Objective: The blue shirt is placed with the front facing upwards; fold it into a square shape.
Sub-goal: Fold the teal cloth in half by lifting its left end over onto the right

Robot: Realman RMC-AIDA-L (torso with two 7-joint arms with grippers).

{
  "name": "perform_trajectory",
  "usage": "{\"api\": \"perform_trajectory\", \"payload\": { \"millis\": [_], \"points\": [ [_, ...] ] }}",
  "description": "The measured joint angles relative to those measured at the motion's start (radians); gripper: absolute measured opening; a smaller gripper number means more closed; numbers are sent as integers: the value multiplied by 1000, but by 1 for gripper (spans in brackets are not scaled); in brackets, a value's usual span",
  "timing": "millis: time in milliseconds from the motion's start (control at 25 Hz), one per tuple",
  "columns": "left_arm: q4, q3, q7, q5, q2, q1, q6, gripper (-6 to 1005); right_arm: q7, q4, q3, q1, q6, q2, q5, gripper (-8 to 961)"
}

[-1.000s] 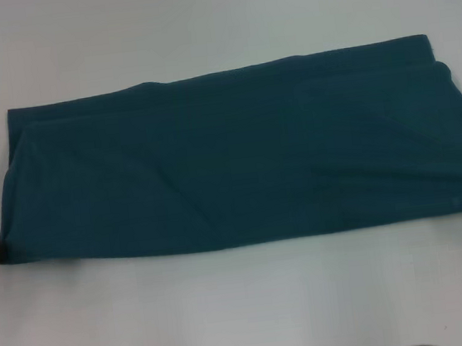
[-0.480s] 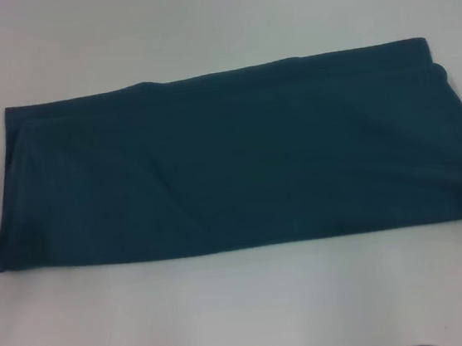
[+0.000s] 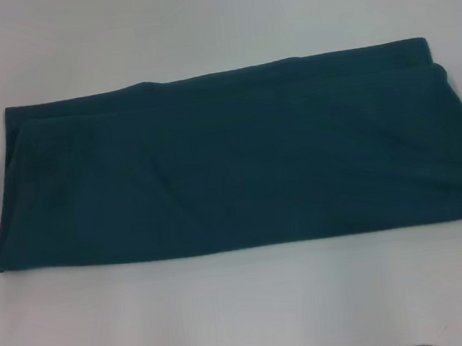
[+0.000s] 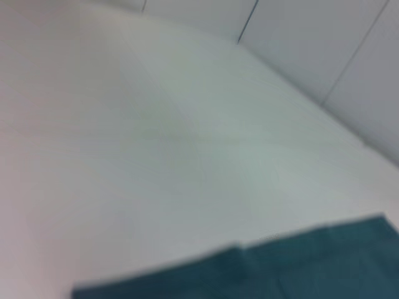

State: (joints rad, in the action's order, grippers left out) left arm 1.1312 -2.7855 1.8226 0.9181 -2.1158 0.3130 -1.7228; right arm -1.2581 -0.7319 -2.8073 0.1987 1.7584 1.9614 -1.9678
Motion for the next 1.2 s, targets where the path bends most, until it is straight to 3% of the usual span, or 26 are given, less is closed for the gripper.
{"api": "perform_trajectory", "payload": {
  "millis": [200, 400, 920, 1200],
  "points": [
    [-58, 22, -6, 35, -16, 56, 90, 619, -14, 33, 2, 89, -41, 7, -15, 549],
    [-149, 99, -9, 34, -14, 88, 217, 664, -28, 76, 16, 171, -108, 5, -31, 565],
    [-204, 146, -18, 44, -32, 107, 280, 665, 45, 110, 162, 253, -279, 19, -110, 518],
    [-206, 150, -31, 45, -41, 110, 281, 665, 119, 136, 223, 284, -392, 24, -178, 382]
  ]
}}
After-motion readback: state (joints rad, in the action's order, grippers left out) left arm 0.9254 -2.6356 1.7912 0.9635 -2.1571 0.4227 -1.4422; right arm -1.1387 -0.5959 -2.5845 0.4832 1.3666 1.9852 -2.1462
